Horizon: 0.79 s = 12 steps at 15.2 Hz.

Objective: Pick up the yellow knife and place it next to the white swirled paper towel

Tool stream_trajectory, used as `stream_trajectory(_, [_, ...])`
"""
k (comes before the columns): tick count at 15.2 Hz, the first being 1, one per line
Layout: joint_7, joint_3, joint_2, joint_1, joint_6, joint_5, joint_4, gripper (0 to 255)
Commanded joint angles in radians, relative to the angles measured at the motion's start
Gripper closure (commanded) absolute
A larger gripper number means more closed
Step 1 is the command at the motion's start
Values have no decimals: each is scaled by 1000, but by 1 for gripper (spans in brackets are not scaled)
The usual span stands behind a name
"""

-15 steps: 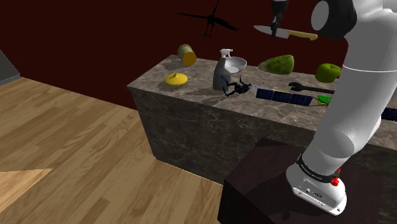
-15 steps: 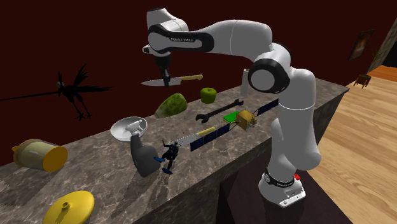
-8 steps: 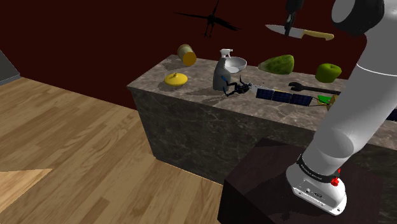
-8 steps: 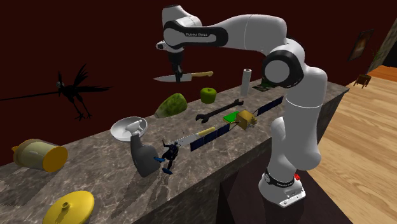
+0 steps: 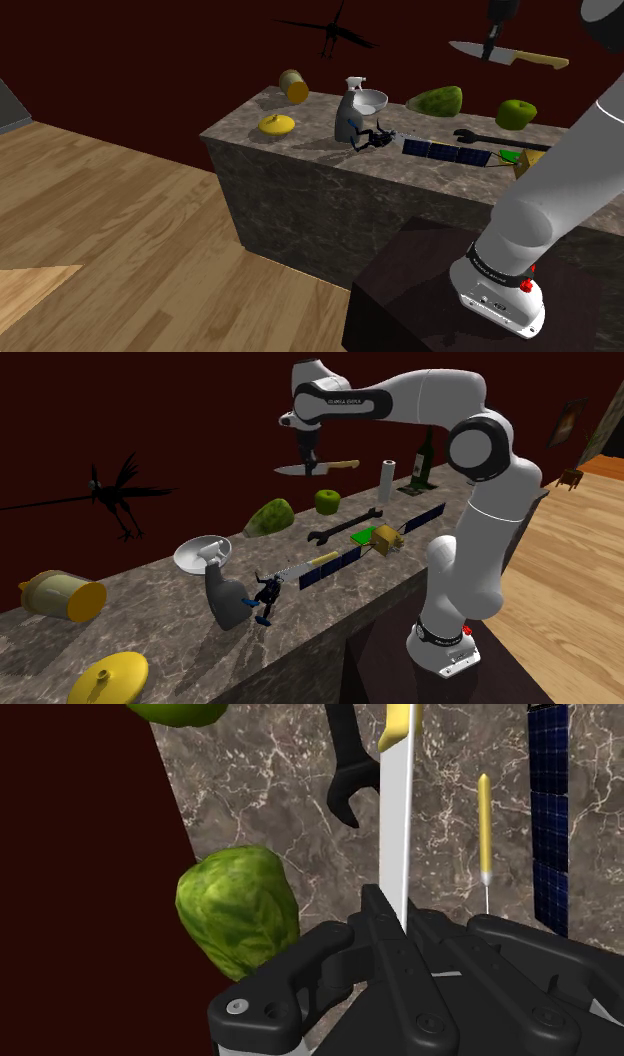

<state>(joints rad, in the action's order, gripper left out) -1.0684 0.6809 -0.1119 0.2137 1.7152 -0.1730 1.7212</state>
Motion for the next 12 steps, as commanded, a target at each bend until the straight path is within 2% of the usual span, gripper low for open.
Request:
stream_trajectory(1, [-29, 16, -32, 17, 11, -19, 32, 255])
stream_trajectory(12, [-215, 124, -174, 115, 22, -115, 117, 255])
